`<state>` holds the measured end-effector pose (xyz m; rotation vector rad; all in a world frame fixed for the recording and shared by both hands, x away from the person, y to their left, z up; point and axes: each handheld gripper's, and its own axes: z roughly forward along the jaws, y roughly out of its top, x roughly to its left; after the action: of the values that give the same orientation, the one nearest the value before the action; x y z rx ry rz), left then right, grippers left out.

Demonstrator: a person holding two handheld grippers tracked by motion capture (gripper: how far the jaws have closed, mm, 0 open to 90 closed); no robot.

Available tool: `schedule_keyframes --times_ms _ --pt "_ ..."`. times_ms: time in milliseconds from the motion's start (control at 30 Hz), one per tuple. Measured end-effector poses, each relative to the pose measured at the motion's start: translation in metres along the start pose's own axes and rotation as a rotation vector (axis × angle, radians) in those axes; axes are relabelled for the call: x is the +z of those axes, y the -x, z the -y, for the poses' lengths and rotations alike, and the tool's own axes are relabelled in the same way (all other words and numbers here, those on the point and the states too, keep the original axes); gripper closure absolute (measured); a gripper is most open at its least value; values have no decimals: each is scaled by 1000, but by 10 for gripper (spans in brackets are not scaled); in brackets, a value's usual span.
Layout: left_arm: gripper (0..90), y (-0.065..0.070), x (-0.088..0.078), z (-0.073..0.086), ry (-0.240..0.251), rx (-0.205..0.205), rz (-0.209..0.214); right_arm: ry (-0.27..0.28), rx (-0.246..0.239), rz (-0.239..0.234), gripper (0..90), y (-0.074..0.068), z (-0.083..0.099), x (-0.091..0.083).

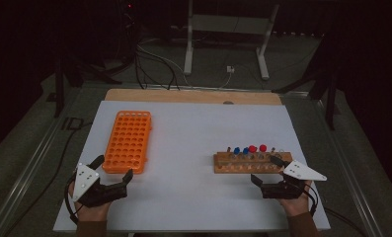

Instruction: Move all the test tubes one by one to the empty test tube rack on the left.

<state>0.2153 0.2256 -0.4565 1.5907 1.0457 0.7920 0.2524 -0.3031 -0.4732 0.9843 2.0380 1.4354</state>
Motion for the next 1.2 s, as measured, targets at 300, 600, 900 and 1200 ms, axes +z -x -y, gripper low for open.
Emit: schedule_keyframes --times_ms 300,600,900,1200 --pt "5 -4 -2 1 10 -24 -32 -1 9 -18 6 -3 -3 -2" --pt "5 0 -1 0 4 -8 -39 34 25 4 38 5 -36 -18" --pt "5 -2 2 2 -8 -15 -47 -8 29 83 95 33 -55 -21" --pt "6 0 4 3 -15 -14 -44 -50 72 141 244 61 -51 -25"
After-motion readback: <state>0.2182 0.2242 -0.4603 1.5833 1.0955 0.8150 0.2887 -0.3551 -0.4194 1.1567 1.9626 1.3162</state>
